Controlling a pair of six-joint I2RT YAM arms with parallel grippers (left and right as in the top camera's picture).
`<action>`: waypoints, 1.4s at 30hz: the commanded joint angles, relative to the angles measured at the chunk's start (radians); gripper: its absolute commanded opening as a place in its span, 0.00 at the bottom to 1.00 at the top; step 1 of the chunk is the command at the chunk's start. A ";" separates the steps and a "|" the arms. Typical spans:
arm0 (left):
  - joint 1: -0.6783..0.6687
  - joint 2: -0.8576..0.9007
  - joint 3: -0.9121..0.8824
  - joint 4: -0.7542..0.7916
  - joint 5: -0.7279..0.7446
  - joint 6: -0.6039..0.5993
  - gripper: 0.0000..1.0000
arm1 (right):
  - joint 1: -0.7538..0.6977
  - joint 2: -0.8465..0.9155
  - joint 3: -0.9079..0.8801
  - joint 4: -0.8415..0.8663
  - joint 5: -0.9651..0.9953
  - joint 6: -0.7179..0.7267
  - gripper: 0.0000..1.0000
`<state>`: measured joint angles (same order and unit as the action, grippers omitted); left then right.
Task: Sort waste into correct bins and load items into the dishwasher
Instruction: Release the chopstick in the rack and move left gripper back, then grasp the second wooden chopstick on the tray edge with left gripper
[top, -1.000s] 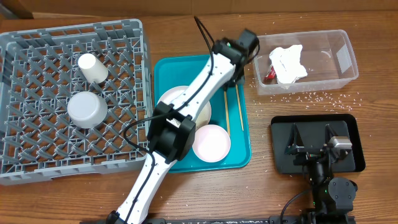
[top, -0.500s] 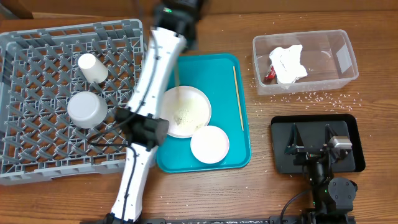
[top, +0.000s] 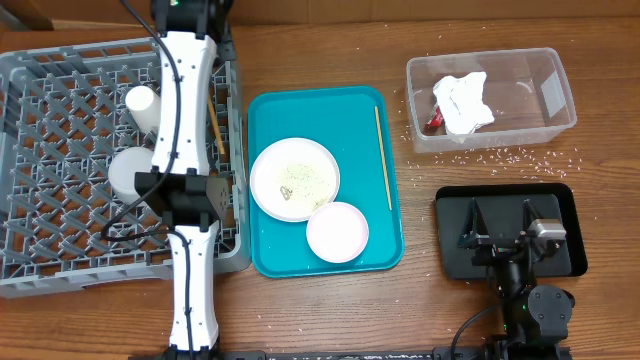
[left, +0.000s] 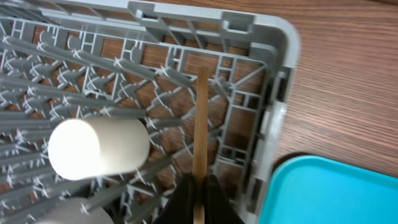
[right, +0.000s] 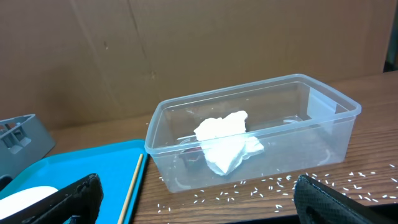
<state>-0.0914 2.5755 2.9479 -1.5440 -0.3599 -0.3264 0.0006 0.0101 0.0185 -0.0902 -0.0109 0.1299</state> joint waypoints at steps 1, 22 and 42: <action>0.021 -0.001 -0.053 0.027 0.045 0.098 0.05 | -0.002 -0.007 -0.010 0.006 0.010 -0.006 1.00; -0.016 -0.009 -0.007 -0.051 0.272 0.113 0.51 | -0.002 -0.007 -0.010 0.006 0.010 -0.006 1.00; -0.441 -0.008 -0.122 0.103 0.443 -0.189 0.42 | -0.002 -0.007 -0.010 0.006 0.010 -0.006 1.00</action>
<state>-0.4767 2.5771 2.8876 -1.4712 0.1627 -0.4049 0.0006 0.0101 0.0185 -0.0902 -0.0109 0.1295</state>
